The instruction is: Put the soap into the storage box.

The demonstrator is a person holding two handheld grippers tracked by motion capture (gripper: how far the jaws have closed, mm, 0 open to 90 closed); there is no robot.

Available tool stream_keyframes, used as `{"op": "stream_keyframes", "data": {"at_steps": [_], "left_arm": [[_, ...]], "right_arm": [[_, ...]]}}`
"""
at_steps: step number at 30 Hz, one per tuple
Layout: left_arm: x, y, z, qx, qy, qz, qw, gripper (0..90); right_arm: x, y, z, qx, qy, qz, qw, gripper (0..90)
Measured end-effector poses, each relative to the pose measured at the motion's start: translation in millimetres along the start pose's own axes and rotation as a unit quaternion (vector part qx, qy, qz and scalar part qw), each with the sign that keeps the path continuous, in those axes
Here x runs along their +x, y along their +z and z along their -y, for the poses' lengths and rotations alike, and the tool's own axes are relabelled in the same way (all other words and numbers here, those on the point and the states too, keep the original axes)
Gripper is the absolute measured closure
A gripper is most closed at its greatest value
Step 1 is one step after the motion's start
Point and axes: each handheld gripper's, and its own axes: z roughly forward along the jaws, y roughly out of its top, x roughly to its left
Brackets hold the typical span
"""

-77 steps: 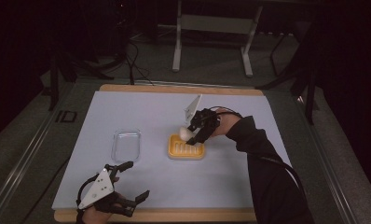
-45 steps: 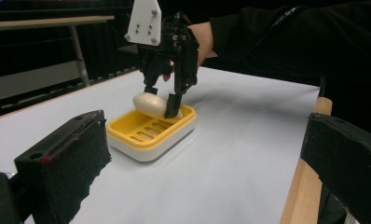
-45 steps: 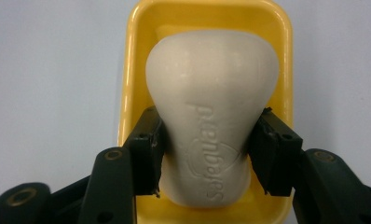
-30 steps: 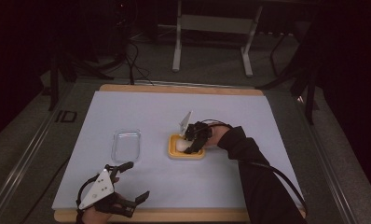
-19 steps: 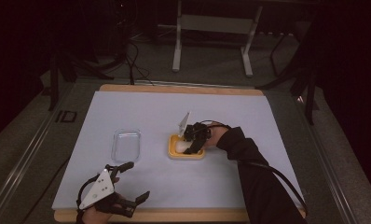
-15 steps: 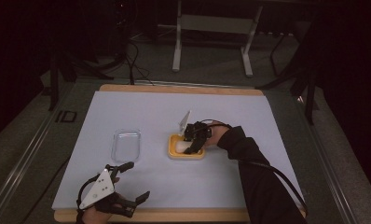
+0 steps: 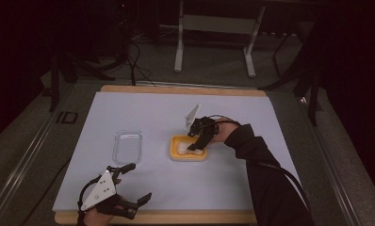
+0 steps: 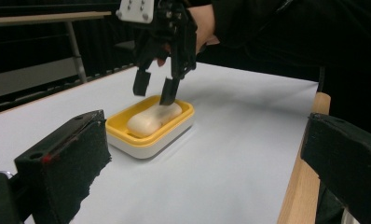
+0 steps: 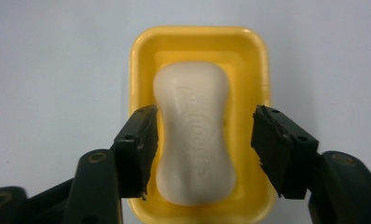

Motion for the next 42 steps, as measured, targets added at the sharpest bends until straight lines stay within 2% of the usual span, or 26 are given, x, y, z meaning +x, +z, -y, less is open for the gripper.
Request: {"op": "stream_keyframes", "data": {"at_steps": [2,3,4,8,12,14,16,19,21,23,25,27,28,34,35,42], "left_arm": [[0.0,0.5,0.3,0.002,0.001,-0.001,1.0000,1.1],[0.0,0.5,0.3,0.002,0.001,-0.001,1.0000,1.1],[-0.1,0.5,0.4,0.003,0.000,-0.001,1.0000,1.1],[0.1,0.4,0.4,0.002,0.001,-0.003,1.0000,1.1],[0.0,1.4,0.9,0.005,0.001,-0.001,1.0000,1.1],[-0.4,2.0,1.1,0.007,0.000,0.001,1.0000,1.1],[-0.5,2.1,1.1,0.007,0.000,0.001,1.0000,1.1],[-0.5,1.8,1.1,0.007,0.000,0.000,1.0000,1.1],[-0.4,1.7,1.0,0.007,0.000,0.000,1.0000,1.1],[-0.5,1.9,1.1,0.008,0.000,0.000,1.0000,1.1],[-0.5,2.1,1.1,0.008,-0.001,0.000,1.0000,1.1],[-0.4,2.2,1.1,0.007,-0.002,0.000,1.0000,1.1],[-0.4,2.1,1.1,0.006,-0.002,0.000,1.0000,1.1],[-0.6,1.8,1.0,0.006,-0.001,0.000,1.0000,1.1],[-0.6,1.9,1.0,0.006,-0.001,0.000,1.0000,1.1],[-1.0,2.1,0.9,0.006,-0.002,0.001,1.0000,1.1]], "right_arm": [[0.5,-4.7,0.4,-0.007,0.007,0.014,0.9999,34.2],[0.6,-7.3,0.9,-0.008,0.018,0.019,0.9996,25.8],[1.0,-8.7,1.4,-0.006,0.027,0.025,0.9993,21.3],[-0.8,-15.8,5.6,0.001,0.066,0.045,0.9968,13.8],[1.2,-24.7,11.4,-0.007,0.086,0.066,0.9941,12.8],[5.1,-29.7,12.8,-0.007,0.100,0.086,0.9912,12.9],[8.7,-35.8,15.1,-0.023,0.118,0.089,0.9887,12.9],[13.4,-42.4,20.5,-0.041,0.147,0.110,0.9821,12.9],[17.3,-45.6,26.9,-0.057,0.163,0.147,0.9739,12.9],[18.9,-47.5,33.0,-0.064,0.179,0.164,0.9679,13.0],[21.8,-49.6,39.2,-0.071,0.194,0.165,0.9646,13.3],[26.1,-51.3,44.1,-0.073,0.205,0.178,0.9596,13.6],[28.4,-52.0,46.2,-0.078,0.209,0.175,0.9591,13.6],[44.8,-54.2,56.2,-0.100,0.245,0.182,0.9471,13.8],[47.6,-54.3,58.1,-0.106,0.247,0.182,0.9460,13.8],[68.1,-50.7,71.0,-0.121,0.267,0.209,0.9328,13.8]]}}
